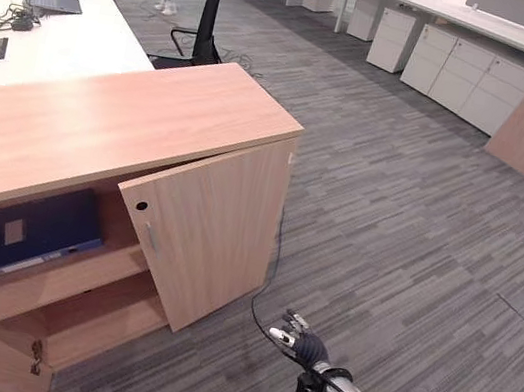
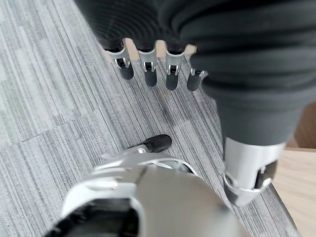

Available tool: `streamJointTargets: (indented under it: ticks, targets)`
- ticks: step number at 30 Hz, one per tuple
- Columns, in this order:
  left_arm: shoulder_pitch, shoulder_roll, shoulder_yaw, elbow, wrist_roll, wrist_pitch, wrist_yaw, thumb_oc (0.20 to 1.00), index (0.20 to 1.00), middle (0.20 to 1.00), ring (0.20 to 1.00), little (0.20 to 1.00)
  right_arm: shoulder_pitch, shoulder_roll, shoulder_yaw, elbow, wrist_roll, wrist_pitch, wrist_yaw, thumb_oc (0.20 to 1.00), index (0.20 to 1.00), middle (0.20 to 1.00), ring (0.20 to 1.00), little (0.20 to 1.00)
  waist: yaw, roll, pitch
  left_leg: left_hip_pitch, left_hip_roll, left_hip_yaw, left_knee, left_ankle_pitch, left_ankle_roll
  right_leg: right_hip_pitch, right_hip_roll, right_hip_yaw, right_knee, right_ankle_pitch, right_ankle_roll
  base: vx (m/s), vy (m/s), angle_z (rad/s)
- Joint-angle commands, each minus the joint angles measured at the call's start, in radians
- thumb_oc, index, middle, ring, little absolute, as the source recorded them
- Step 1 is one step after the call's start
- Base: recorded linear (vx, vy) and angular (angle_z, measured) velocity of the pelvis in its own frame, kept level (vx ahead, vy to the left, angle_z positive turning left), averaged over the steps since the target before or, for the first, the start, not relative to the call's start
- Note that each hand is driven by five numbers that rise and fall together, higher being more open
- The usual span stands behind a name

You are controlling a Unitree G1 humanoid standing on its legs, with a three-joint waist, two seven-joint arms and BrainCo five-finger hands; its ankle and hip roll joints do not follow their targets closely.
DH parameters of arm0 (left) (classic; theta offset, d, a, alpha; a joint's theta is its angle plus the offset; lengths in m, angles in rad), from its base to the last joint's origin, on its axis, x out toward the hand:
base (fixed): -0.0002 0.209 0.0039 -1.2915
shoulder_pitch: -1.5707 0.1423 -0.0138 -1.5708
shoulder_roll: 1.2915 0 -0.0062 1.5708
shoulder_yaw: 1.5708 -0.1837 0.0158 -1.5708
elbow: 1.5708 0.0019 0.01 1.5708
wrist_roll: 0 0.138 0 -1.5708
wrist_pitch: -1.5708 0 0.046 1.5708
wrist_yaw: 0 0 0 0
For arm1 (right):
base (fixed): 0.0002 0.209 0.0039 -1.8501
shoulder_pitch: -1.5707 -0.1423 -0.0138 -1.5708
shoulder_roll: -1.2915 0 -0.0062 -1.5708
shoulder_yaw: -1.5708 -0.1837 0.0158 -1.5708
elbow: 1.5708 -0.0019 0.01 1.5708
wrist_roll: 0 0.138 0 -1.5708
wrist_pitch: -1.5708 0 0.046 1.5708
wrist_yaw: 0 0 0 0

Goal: Put the empty folder in the office cabinet

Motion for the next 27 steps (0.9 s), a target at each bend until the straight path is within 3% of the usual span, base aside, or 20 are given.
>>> streamJointTargets:
  ticks: [1,7,9,12,15,19,23,27]
  targets:
    - [-0.042,0.016,-0.002,0.052,-0.013,-0.006,0.04,1.0,1.0,1.0,1.0,1.0,-0.105,0.067,0.011,0.028,-0.107,-0.068,-0.173,1.0,1.0,1.0,1.0,1.0,0.0,-0.049,0.005,0.02,-0.014,-0.033,0.002,-0.089,-0.002,-0.003,0.024,0.018,0.006,-0.062,0.026,-0.01,-0.092,0.04]
    - [-0.036,0.008,-0.028,0.039,-0.051,-0.008,0.055,1.0,1.0,1.0,1.0,1.0,-0.158,0.086,-0.071,0.268,-0.123,-0.039,-0.307,1.0,1.0,1.0,1.0,1.0,0.007,-0.046,0.011,0.023,0.001,-0.036,0.002,-0.081,-0.011,0.0,0.039,0.018,0.006,-0.076,0.017,-0.02,-0.062,0.0]
    - [-0.046,0.012,-0.051,0.028,-0.055,-0.007,0.061,1.0,1.0,1.0,1.0,1.0,-0.197,0.079,-0.072,0.443,-0.205,0.021,-0.353,1.0,1.0,1.0,1.0,1.0,0.015,-0.047,0.014,0.022,0.006,-0.041,0.002,-0.078,-0.014,0.002,0.045,0.019,0.006,-0.081,0.014,-0.01,-0.054,0.0]
    - [-0.057,0.02,-0.06,0.031,-0.056,-0.006,0.066,1.0,1.0,1.0,1.0,1.0,-0.227,0.069,-0.059,0.555,-0.252,0.055,-0.356,1.0,1.0,1.0,1.0,1.0,0.02,-0.049,0.018,0.022,0.009,-0.046,0.002,-0.077,-0.016,0.005,0.049,0.016,0.006,-0.085,0.012,-0.01,-0.045,0.02]
    - [-0.084,0.038,-0.082,0.036,-0.043,-0.01,0.049,1.0,1.0,1.0,1.0,1.0,-0.273,0.053,0.05,0.744,-0.452,0.12,-0.271,1.0,1.0,1.0,1.0,1.0,0.037,-0.057,0.023,0.02,0.014,-0.06,0.002,-0.071,-0.022,0.012,0.054,0.007,0.006,-0.095,0.007,-0.01,-0.08,0.09]
    - [-0.094,0.048,-0.092,0.04,-0.02,-0.007,0.021,1.0,1.0,1.0,1.0,1.0,-0.288,0.059,0.155,0.82,-0.621,0.147,-0.2,1.0,1.0,1.0,1.0,1.0,0.051,-0.063,0.025,0.015,0.02,-0.073,0.002,-0.064,-0.027,0.016,0.059,-0.004,0.006,-0.105,0.002,-0.01,-0.069,0.16]
    - [-0.097,0.038,-0.131,-0.008,0.009,0.001,-0.038,1.0,1.0,1.0,1.0,1.0,-0.297,0.098,0.281,0.928,-0.876,0.204,-0.094,1.0,1.0,1.0,1.0,1.0,0.102,-0.054,0.031,0.009,0.037,-0.111,0.005,-0.048,-0.039,0.032,0.074,-0.037,0.006,-0.137,-0.016,0.0,-0.135,0.35]
    - [-0.083,0.023,-0.159,-0.039,0.02,-0.003,-0.059,1.0,1.0,1.0,1.0,1.0,-0.307,0.115,0.341,0.878,-0.923,0.191,-0.076,1.0,1.0,1.0,1.0,1.0,0.131,-0.045,0.061,-0.028,0.056,-0.132,0.071,-0.046,-0.049,0.037,0.082,-0.055,0.006,-0.153,-0.032,-0.02,-0.104,0.21]
